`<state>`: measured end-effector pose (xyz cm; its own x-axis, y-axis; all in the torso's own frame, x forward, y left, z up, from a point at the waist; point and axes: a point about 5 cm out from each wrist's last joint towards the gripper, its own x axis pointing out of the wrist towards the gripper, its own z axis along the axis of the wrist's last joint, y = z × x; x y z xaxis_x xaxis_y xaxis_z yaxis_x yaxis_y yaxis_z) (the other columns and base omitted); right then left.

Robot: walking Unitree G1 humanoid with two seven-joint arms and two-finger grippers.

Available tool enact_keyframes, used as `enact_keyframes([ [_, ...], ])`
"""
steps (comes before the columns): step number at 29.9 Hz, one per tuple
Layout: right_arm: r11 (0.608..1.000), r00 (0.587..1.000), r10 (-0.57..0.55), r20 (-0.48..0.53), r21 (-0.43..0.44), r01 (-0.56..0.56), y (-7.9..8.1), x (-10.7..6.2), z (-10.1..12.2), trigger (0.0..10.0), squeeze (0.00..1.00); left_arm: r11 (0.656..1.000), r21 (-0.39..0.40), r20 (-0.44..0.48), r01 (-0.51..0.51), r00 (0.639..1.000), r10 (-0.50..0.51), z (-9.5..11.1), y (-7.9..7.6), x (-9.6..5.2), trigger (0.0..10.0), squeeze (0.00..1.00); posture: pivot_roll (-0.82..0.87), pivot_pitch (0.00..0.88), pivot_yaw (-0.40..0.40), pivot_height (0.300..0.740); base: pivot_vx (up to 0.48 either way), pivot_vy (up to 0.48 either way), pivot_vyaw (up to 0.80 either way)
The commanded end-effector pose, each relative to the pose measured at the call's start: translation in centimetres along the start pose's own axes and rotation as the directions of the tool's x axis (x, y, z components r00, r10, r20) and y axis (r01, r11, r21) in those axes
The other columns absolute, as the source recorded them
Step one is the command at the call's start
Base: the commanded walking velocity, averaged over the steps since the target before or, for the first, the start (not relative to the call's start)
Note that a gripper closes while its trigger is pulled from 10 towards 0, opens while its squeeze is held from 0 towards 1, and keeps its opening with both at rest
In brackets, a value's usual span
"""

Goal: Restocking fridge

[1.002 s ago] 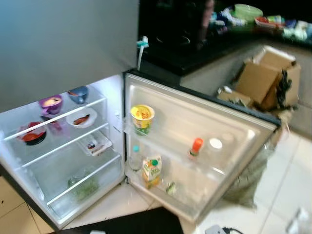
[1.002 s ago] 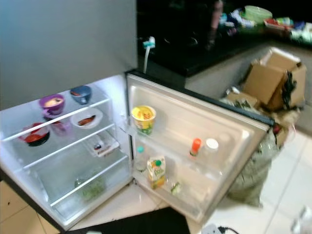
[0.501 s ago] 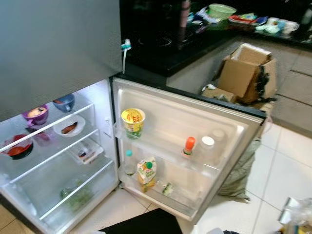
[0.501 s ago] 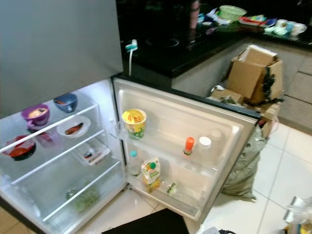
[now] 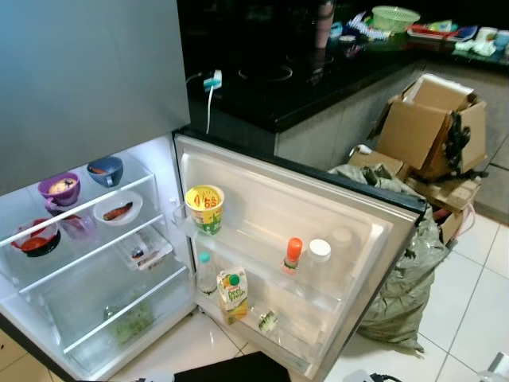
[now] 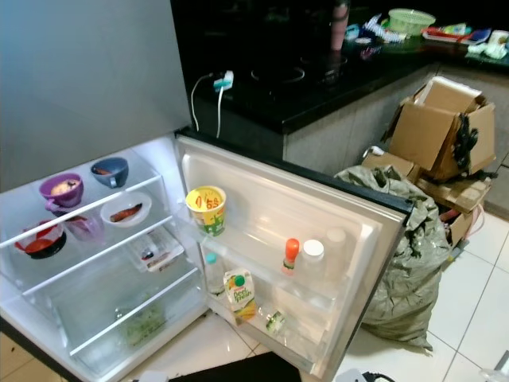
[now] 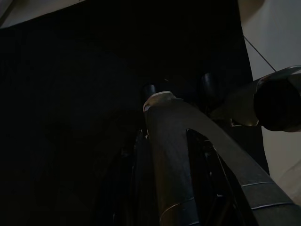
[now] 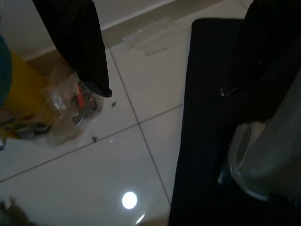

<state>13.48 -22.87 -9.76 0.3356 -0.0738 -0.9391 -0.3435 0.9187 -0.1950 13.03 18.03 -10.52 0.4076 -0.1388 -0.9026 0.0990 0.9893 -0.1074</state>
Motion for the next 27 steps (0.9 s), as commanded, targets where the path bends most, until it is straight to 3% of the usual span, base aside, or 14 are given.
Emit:
enact_keyframes([
  [1,1.0,1.0,0.001,-0.005,-0.007,-0.001,0.2,0.0,0.0,10.0,0.0,1.0,0.005,-0.032,0.008,0.999,-0.008,-0.8,0.0,-0.1,10.0,0.0,-0.05,0.0,0.005,0.74,0.0,-0.27,0.0],
  [6,0.999,0.999,-0.019,-0.031,-0.027,0.018,-0.1,0.0,-0.4,10.0,0.0,1.0,0.01,-0.033,0.01,0.999,-0.01,-0.9,-0.1,-0.1,10.0,0.0,-0.05,0.0,0.004,0.74,0.0,-0.472,0.0],
  [15,0.997,0.992,-0.072,-0.103,-0.026,0.07,-1.1,-0.3,-2.2,10.0,0.0,1.0,0.011,-0.033,-0.001,0.999,0.001,-1.0,-0.1,-0.1,10.0,0.0,-0.05,0.0,0.005,0.74,0.0,0.0,0.0],
  [18,0.993,0.988,-0.11,-0.112,0.028,0.114,-1.7,-0.4,-2.6,10.0,0.0,1.0,0.008,-0.032,0.001,0.999,-0.001,-1.0,-0.1,-0.1,10.0,0.0,-0.05,0.0,0.005,0.74,0.0,0.0,0.0],
  [19,0.983,0.985,-0.144,-0.097,0.098,0.153,-2.2,-0.5,-2.5,10.0,0.0,1.0,0.006,-0.032,0.002,0.999,-0.001,-1.0,-0.1,-0.1,10.0,0.0,-0.05,0.0,0.005,0.74,0.0,0.0,0.0],
  [20,0.949,0.977,-0.206,-0.06,0.23,0.214,-3.3,-0.6,-1.9,10.0,0.0,1.0,0.004,-0.031,0.003,1.0,-0.003,-1.0,-0.2,-0.1,10.0,0.0,-0.05,0.0,0.005,0.74,0.0,0.0,0.0],
  [21,0.93,0.972,-0.23,-0.044,0.283,0.233,-3.8,-0.7,-1.5,10.0,0.0,1.0,0.004,-0.031,0.003,1.0,-0.003,-1.0,-0.2,-0.1,10.0,0.0,-0.05,0.0,0.005,0.74,0.0,0.0,0.0],
  [23,0.892,0.962,-0.273,-0.013,0.371,0.259,-4.9,-0.9,-0.7,10.0,0.0,1.0,0.003,-0.031,0.004,1.0,-0.004,-1.0,-0.2,-0.1,10.0,0.0,-0.05,0.0,0.005,0.74,0.0,0.0,0.0],
  [25,0.892,0.962,-0.273,-0.013,0.371,0.259,-4.9,-0.9,-0.7,10.0,0.0,1.0,0.003,-0.031,0.004,1.0,-0.004,-1.0,-0.2,-0.1,10.0,0.0,-0.05,0.0,0.005,0.74,0.0,0.0,0.0],
  [26,0.86,0.951,-0.308,0.005,0.429,0.276,-5.8,-1.1,-0.1,10.0,0.0,1.0,0.003,-0.031,0.005,0.999,-0.005,-1.0,-0.2,-0.1,10.0,0.0,-0.05,0.0,0.005,0.74,0.0,0.0,0.0],
  [27,0.794,0.929,-0.368,0.038,0.533,0.292,-7.8,-1.6,1.0,10.0,0.0,1.0,0.002,-0.032,0.005,0.999,-0.005,-1.0,-0.3,-0.1,10.0,0.0,-0.05,0.0,0.005,0.74,0.0,0.0,0.0],
])
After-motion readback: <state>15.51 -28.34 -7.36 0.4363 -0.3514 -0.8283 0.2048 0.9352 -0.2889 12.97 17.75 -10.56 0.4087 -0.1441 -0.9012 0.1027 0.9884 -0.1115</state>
